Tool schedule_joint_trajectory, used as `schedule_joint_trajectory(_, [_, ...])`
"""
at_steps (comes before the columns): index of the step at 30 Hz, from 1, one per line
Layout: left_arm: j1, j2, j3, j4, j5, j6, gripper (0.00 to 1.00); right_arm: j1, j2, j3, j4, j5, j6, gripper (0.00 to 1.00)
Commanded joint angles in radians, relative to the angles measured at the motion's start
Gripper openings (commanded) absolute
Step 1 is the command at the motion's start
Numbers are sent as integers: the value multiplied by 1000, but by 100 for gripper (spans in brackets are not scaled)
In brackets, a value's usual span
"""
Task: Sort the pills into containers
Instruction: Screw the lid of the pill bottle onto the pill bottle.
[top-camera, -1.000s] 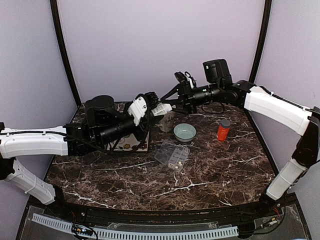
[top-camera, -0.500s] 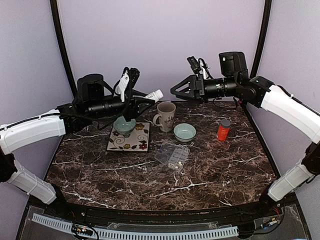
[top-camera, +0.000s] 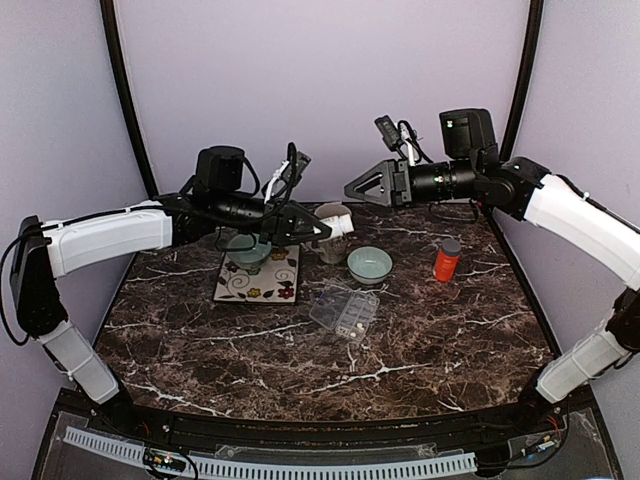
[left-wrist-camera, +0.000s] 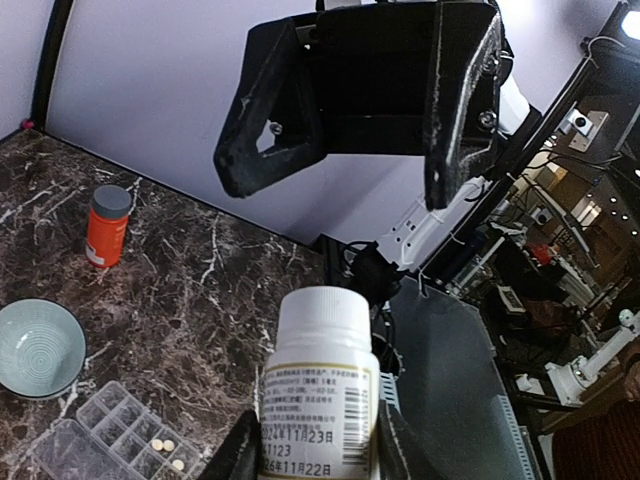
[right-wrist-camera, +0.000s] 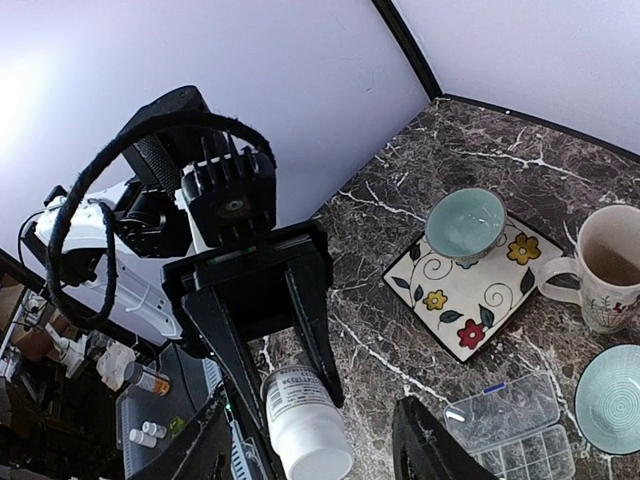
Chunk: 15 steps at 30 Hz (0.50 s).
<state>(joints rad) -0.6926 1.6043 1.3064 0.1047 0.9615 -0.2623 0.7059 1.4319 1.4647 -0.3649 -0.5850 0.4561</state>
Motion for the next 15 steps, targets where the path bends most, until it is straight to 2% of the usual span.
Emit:
schedule_joint_trajectory(1, [19, -10, 25, 72, 140, -101, 0, 11, -17, -2, -10, 16, -45, 54])
schedule_joint_trajectory(15, [42, 29, 26, 170, 202, -189, 0, 68, 20, 48, -98, 32, -115, 54])
